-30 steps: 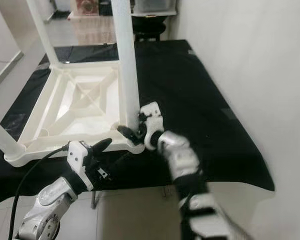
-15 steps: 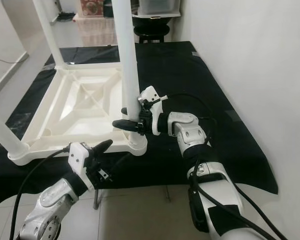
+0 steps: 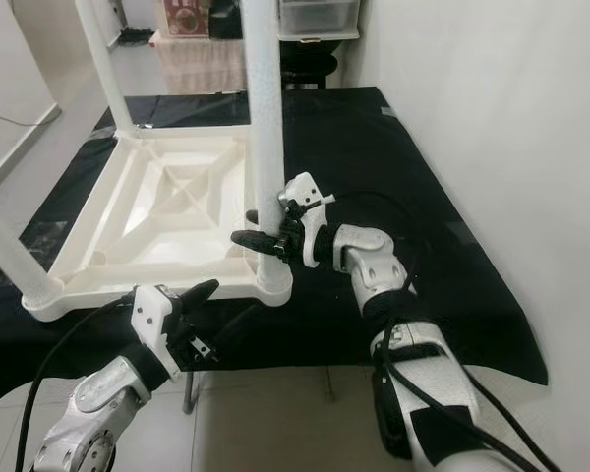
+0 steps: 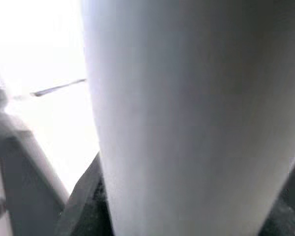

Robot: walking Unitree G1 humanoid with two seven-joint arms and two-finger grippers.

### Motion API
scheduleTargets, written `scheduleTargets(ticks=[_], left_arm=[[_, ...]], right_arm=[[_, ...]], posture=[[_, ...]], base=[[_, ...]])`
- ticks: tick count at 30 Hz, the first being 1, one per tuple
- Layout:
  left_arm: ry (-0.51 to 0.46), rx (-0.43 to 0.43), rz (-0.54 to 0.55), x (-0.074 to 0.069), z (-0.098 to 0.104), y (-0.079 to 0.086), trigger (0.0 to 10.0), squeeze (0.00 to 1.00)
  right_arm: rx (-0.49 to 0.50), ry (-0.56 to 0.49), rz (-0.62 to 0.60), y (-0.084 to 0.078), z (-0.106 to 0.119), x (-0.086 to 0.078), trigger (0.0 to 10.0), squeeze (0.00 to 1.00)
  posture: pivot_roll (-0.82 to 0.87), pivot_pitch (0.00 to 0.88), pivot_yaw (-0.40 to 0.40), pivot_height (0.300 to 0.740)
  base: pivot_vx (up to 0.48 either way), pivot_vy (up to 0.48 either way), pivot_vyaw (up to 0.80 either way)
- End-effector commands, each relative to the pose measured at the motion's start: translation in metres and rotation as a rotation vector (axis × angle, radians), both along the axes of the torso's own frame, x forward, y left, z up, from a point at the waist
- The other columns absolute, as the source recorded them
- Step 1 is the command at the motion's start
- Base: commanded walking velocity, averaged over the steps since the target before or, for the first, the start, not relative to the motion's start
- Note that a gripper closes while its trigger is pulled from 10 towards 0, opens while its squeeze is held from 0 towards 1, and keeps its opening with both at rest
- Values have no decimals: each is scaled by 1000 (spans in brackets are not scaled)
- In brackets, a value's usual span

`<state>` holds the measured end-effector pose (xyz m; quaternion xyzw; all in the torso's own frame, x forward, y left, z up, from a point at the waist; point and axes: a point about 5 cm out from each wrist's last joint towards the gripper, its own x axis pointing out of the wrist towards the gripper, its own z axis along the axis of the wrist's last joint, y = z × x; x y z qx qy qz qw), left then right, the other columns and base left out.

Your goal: Building children table

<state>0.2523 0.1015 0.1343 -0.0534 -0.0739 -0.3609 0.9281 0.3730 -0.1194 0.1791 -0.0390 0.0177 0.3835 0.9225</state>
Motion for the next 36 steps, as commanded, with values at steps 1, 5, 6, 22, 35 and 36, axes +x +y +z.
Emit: scheduleTargets(ticks=[1,5,6,22,35,36], left_arm=[[5,2,7,-2,-1,3,10000,0],[5,4,8,-1,0,5,10000,0],[5,5,7,0,0,6,10000,0],[1,8,25,5,1,8,10000,0],[6,12,29,4,-1,8,10000,0],[6,13,32,4,-1,8,10000,0]], right_arm=[[15,149,-327,-11,-42,-13,0,0],[37,202,-403,8,-66,-41,0,0],[69,214,-447,13,-66,-43,0,0],[62,106,-141,38,-47,-38,10000,1000],[-6,28,288,9,-5,-21,10000,0],[-14,29,316,8,-1,-16,10000,0]], posture=[[19,95,-30,740],[10,121,10,740],[12,93,-4,740],[15,87,15,740],[41,72,-6,740],[49,73,-11,740]], base=[[0,0,0],[0,0,0],[0,0,0],[0,0,0],[0,0,0],[0,0,0]])
